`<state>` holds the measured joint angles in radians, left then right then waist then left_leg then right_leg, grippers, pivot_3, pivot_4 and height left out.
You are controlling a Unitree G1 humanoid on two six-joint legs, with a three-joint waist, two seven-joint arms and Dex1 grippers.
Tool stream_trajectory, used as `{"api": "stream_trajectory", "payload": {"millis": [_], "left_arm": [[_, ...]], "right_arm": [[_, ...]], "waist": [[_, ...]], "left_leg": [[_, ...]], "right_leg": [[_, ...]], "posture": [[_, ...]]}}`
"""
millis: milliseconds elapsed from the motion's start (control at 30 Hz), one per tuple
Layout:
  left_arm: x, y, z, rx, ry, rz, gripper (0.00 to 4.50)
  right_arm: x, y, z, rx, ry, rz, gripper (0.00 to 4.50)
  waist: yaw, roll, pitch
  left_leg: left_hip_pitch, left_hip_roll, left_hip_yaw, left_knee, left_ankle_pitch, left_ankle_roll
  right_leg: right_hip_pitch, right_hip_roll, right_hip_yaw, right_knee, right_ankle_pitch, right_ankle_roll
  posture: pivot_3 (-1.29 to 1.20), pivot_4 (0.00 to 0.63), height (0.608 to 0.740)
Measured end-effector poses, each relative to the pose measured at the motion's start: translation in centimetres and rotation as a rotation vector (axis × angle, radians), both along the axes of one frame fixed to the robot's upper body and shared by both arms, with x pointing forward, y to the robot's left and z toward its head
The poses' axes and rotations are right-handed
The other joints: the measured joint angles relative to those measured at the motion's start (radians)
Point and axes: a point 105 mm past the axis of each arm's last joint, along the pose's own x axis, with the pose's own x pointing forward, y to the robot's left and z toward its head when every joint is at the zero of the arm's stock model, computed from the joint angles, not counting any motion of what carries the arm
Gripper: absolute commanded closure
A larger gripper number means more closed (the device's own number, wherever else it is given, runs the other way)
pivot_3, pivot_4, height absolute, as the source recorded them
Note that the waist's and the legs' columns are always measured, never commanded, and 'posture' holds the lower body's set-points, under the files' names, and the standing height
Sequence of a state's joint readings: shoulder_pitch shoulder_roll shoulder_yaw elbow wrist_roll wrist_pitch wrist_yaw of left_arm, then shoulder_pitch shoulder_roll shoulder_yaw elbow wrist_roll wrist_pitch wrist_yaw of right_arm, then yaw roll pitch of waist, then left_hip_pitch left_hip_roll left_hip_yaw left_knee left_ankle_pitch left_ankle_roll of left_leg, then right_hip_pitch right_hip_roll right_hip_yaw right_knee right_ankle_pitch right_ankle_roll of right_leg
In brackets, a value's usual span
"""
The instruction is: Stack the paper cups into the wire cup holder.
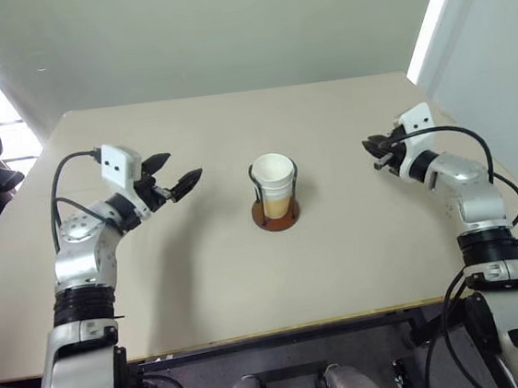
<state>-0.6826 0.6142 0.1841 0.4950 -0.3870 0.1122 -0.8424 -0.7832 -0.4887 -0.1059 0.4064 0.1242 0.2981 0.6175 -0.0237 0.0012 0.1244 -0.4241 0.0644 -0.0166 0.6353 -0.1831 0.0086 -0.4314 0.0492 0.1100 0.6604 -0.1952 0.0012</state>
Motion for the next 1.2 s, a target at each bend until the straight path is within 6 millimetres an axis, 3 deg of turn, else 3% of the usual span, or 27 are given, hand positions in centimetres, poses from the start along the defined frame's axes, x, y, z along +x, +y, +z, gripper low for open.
{"api": "stream_trajectory", "payload": {"millis": [533, 1200], "left_arm": [[-0.4, -1.0, 1.5, -0.002, -0.025, -0.037, 0.00], [-0.5, -0.4, 2.1, -0.069, -0.032, 0.007, 0.00]], "right_arm": [[0.0, 0.1, 0.0, -0.009, 0.002, 0.018, 3.93], [0.1, 0.2, 0.0, -0.008, 0.005, 0.022, 3.93]], "waist": [[0.000, 0.000, 0.000], [0.000, 0.000, 0.000]], "left_leg": [[0.000, 0.000, -0.001, -0.003, -0.002, -0.001], [0.000, 0.000, -0.001, -0.004, -0.002, -0.001]], "right_leg": [[-0.001, 0.000, 0.000, -0.001, 0.000, 0.002], [-0.001, 0.000, 0.000, -0.001, 0.000, 0.001]], "posture": [[0.00, 0.150, 0.740], [0.00, 0.150, 0.740]]}}
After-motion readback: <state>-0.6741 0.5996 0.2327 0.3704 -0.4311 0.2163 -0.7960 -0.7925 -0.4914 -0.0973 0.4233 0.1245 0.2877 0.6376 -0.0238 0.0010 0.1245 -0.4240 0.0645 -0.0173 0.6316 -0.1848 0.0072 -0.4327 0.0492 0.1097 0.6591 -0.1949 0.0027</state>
